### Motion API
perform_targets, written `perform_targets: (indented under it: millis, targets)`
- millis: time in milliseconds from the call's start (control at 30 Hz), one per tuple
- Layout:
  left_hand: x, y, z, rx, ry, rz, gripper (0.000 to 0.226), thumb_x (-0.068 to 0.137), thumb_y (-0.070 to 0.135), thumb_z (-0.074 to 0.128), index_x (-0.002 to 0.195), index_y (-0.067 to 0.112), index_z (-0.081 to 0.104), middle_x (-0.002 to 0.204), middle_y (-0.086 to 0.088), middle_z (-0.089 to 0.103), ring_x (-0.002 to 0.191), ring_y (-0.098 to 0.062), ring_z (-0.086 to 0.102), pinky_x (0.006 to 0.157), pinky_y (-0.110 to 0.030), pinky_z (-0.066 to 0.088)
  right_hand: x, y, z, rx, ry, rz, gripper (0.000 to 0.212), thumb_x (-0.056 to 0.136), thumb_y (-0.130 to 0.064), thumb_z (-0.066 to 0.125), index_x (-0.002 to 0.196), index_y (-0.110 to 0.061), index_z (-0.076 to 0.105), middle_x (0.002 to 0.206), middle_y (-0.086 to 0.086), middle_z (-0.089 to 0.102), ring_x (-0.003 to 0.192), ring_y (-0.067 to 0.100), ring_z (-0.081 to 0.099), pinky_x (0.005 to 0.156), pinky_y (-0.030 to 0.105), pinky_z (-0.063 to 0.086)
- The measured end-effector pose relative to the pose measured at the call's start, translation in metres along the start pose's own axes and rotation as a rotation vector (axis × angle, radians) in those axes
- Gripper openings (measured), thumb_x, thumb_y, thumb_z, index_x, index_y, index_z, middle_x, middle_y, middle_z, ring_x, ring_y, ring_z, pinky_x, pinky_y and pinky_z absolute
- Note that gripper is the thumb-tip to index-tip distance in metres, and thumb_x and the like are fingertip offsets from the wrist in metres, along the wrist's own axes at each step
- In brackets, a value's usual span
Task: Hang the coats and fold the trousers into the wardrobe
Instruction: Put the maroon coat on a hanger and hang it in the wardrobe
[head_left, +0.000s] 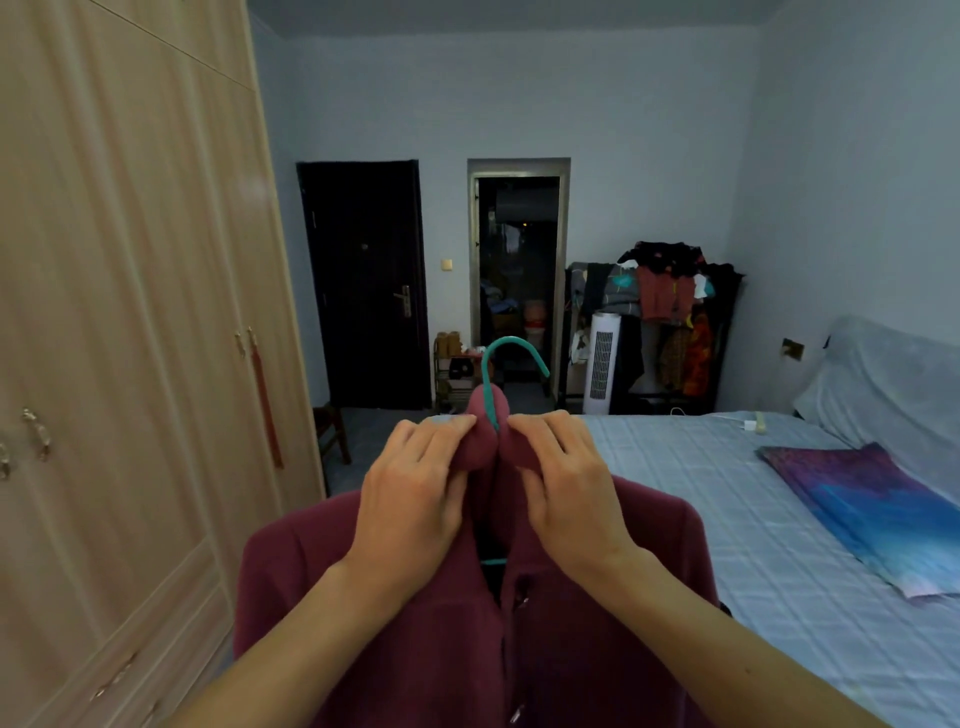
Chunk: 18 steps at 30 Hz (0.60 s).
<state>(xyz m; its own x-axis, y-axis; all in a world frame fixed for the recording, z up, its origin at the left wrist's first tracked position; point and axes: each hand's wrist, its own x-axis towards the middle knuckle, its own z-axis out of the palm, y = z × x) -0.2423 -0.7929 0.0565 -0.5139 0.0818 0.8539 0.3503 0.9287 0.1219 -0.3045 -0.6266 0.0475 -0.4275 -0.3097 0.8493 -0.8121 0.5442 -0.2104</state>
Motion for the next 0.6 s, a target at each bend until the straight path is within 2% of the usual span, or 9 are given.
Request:
perform_targets:
  millis: [67, 133, 233, 300, 400, 500, 600]
  targets:
    - [-0.002, -0.002, -0.004, -0.023, -0.044, -0.021, 0.049, 0.078, 0.007, 0.079, 0.123, 0.012, 0.063, 0.114, 0.000, 0.066, 0.094, -0.016, 0.056, 0.087, -0.023, 0.043, 0.000, 0.000, 0.006, 0.010, 0.015, -0.016, 0.040, 0.085, 0.004, 0.061, 0.122, -0.012, 0.060, 0.108, 0.001, 0.055, 0.098, 0.016, 0.051, 0.088, 0.023, 0.045]
    - [-0.004, -0.005, -0.009, -0.019, -0.104, -0.044, 0.052, 0.078, 0.014, 0.079, 0.127, 0.015, 0.061, 0.118, 0.002, 0.064, 0.100, -0.014, 0.056, 0.091, -0.026, 0.046, 0.001, 0.001, 0.013, 0.019, 0.039, -0.015, 0.038, 0.086, 0.004, 0.062, 0.120, -0.012, 0.061, 0.107, 0.001, 0.055, 0.097, 0.016, 0.052, 0.085, 0.026, 0.048]
    - [-0.004, -0.009, -0.022, -0.070, -0.207, -0.073, 0.048, 0.089, 0.032, 0.062, 0.135, 0.019, 0.056, 0.124, 0.007, 0.059, 0.108, -0.011, 0.054, 0.096, -0.031, 0.046, 0.005, 0.003, 0.021, 0.032, 0.061, -0.006, 0.035, 0.087, 0.004, 0.062, 0.118, -0.012, 0.062, 0.106, 0.002, 0.055, 0.095, 0.017, 0.051, 0.081, 0.030, 0.050]
    - [-0.001, -0.011, -0.032, -0.190, -0.278, -0.084, 0.048, 0.091, 0.021, 0.046, 0.138, 0.019, 0.055, 0.122, 0.012, 0.057, 0.110, -0.008, 0.053, 0.099, -0.030, 0.044, 0.009, 0.005, 0.025, 0.034, 0.073, -0.019, 0.033, 0.087, 0.005, 0.061, 0.116, -0.010, 0.063, 0.106, 0.002, 0.055, 0.095, 0.017, 0.051, 0.081, 0.030, 0.050]
    - [0.004, -0.020, -0.046, -0.319, -0.332, -0.106, 0.055, 0.089, -0.003, 0.050, 0.137, 0.022, 0.058, 0.119, 0.014, 0.060, 0.113, -0.004, 0.056, 0.100, -0.023, 0.044, 0.015, 0.007, 0.028, 0.056, 0.081, -0.070, 0.031, 0.086, 0.007, 0.062, 0.113, -0.009, 0.064, 0.107, 0.003, 0.054, 0.095, 0.018, 0.051, 0.082, 0.028, 0.048]
    - [0.005, -0.029, -0.049, -0.397, -0.320, -0.167, 0.050, 0.089, -0.004, 0.065, 0.127, 0.029, 0.066, 0.108, 0.014, 0.068, 0.105, -0.012, 0.064, 0.087, -0.033, 0.054, 0.019, 0.011, 0.029, 0.087, 0.081, -0.113, 0.030, 0.086, 0.007, 0.062, 0.111, -0.008, 0.065, 0.107, 0.004, 0.054, 0.095, 0.019, 0.051, 0.084, 0.027, 0.047]
    - [0.007, -0.031, -0.048, -0.575, -0.331, -0.287, 0.037, 0.090, -0.006, 0.065, 0.114, 0.020, 0.072, 0.098, 0.003, 0.073, 0.096, -0.017, 0.070, 0.079, -0.041, 0.060, 0.020, 0.016, 0.030, 0.108, 0.081, -0.140, 0.032, 0.083, 0.009, 0.062, 0.109, -0.008, 0.065, 0.107, 0.003, 0.054, 0.096, 0.019, 0.051, 0.084, 0.030, 0.047]
